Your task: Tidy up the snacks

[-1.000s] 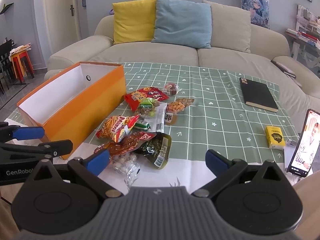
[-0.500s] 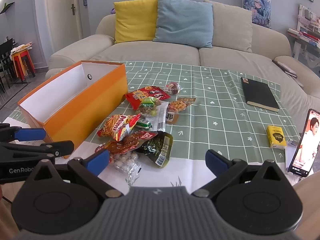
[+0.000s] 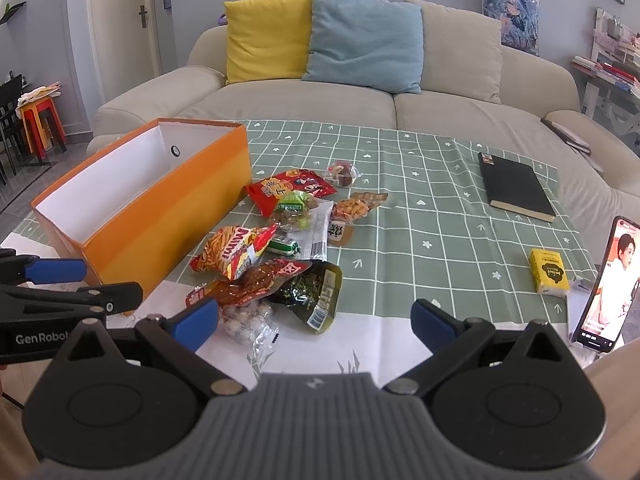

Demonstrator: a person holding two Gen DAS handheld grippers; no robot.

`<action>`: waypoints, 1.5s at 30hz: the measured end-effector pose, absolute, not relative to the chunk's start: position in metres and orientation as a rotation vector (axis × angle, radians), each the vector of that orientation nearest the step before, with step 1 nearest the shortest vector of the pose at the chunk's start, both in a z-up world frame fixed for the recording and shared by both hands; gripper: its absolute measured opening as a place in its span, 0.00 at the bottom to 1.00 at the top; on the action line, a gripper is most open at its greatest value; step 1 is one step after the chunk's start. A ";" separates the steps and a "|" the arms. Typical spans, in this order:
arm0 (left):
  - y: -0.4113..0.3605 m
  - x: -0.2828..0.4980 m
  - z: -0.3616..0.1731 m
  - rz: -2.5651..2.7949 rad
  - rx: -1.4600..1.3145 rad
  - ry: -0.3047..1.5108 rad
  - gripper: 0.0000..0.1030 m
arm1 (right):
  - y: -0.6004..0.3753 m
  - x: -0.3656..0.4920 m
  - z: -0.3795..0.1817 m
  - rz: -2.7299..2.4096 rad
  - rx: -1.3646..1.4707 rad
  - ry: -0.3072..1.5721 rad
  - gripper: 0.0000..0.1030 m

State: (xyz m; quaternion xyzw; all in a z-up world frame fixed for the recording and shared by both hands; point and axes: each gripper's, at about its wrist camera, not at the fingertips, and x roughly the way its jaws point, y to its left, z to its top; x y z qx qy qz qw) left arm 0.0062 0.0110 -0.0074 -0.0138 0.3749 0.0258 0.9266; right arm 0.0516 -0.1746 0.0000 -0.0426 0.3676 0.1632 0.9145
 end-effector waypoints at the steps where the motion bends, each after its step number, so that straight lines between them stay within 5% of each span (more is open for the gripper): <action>1: 0.011 0.006 -0.007 0.053 -0.029 0.768 0.78 | -0.175 0.052 0.000 0.335 -0.087 0.757 0.96; 30: 0.012 0.014 -0.015 -0.012 -0.053 0.795 0.74 | -0.180 0.063 -0.010 0.323 -0.068 0.784 0.96; 38: 0.003 0.042 -0.030 -0.124 0.005 0.848 0.63 | -0.185 0.094 -0.033 0.388 -0.031 0.864 0.65; 45: -0.003 0.077 -0.056 -0.193 0.070 0.962 0.69 | -0.174 0.124 -0.052 0.471 -0.041 0.946 0.62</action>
